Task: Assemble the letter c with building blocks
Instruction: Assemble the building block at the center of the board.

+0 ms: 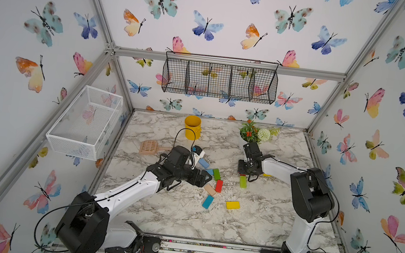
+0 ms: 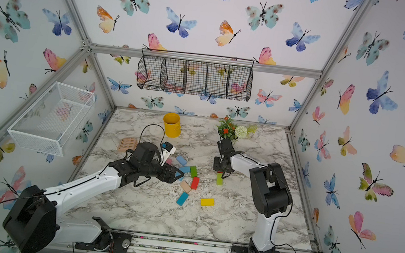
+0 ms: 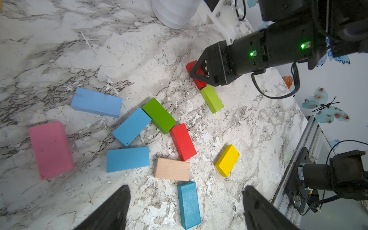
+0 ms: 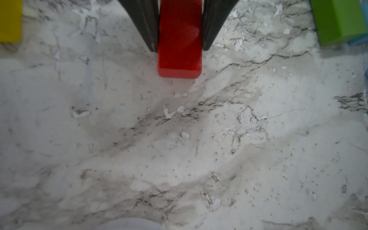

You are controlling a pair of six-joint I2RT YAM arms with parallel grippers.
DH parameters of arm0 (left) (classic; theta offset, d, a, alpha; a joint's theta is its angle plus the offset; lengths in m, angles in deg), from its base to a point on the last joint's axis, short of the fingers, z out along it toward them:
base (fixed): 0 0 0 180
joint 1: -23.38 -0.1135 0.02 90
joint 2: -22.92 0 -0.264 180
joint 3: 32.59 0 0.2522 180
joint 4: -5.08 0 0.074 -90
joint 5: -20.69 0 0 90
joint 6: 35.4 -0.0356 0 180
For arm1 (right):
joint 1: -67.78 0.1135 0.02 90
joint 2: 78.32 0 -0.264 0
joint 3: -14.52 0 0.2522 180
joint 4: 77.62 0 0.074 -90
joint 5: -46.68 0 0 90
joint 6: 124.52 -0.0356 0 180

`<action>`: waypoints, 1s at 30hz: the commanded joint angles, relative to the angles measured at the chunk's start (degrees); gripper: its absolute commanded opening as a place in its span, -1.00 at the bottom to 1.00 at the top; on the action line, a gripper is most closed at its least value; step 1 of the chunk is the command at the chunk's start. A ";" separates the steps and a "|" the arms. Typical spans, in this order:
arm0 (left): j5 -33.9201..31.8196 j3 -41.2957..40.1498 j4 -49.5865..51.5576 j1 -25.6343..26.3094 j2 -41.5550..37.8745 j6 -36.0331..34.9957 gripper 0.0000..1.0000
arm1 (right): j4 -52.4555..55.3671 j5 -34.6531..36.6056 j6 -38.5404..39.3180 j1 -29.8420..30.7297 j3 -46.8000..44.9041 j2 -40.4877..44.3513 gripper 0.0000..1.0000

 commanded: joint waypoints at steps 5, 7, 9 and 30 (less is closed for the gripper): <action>1.07 1.24 -0.14 -0.03 0.11 -0.07 0.78 | 1.68 -0.37 -0.86 0.06 -1.32 1.06 -0.29; 1.06 1.24 -0.13 -0.03 0.11 -0.07 0.78 | 1.78 -0.50 -0.69 0.06 -1.22 1.10 -0.23; 1.07 1.24 -0.14 -0.03 0.07 -0.06 0.78 | 1.98 -0.45 -0.58 0.06 -0.96 1.10 -0.16; 0.39 0.89 -0.14 -0.02 -0.39 0.02 0.77 | 5.60 1.90 -3.62 -0.75 -5.50 14.48 0.33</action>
